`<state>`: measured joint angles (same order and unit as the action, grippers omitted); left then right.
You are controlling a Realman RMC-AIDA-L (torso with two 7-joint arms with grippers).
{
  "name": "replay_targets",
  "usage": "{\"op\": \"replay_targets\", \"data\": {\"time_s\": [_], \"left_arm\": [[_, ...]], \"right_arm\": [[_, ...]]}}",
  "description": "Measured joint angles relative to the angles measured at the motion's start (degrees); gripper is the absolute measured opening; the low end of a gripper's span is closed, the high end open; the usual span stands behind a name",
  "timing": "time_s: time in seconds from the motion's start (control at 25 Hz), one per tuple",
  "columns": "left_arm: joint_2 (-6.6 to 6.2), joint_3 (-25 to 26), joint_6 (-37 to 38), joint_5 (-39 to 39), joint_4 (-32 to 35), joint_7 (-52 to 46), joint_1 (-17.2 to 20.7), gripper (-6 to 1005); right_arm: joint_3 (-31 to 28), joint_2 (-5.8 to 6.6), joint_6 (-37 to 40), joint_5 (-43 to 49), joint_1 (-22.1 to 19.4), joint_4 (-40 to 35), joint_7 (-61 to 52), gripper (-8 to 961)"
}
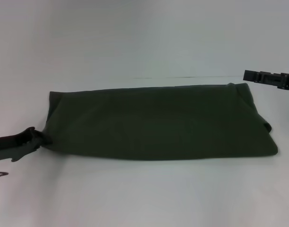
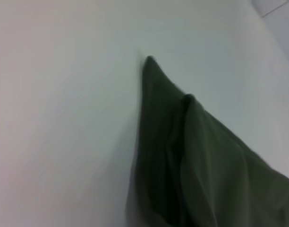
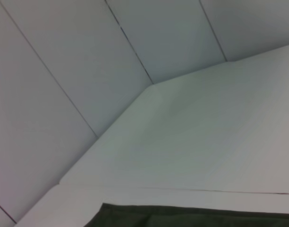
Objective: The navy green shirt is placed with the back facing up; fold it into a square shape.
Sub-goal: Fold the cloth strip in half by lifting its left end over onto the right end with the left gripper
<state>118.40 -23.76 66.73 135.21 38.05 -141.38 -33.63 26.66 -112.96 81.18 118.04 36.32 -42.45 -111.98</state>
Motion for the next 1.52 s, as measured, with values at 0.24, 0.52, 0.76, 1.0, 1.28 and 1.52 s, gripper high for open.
{"op": "replay_targets", "data": {"time_s": [0.24,0.52,0.76,1.0,1.28,1.52], "left_arm": [[0.11,1.7,0.9,-1.0,4.7,2.2,4.2,40],[-1.26,8.9,2.7,2.7,9.1,3.2,8.0,41],[-2.21,14.8,2.7,7.1,11.7,3.6,9.4,41],[-2.45,15.8,11.9,-0.4,12.6,6.1,9.0,41],[1.92,4.7,23.3,-18.9,11.0,7.5,1.5,40],[5.98,-12.9,9.0,-27.5,-4.2,12.0,-10.7,40]], "right_arm": [[0.3,-1.79,-0.9,-2.4,0.1,0.0,0.7,901],[0.5,-3.33,-3.5,-2.6,1.2,0.3,0.6,900],[0.7,-3.54,-4.7,-2.7,2.2,1.5,0.9,899],[0.7,-3.48,-4.4,-2.7,1.8,1.6,1.5,899],[0.1,-1.25,-1.0,-4.9,-2.7,0.9,1.6,898],[-0.2,4.47,4.2,-9.8,-10.2,0.8,2.5,898]]}}
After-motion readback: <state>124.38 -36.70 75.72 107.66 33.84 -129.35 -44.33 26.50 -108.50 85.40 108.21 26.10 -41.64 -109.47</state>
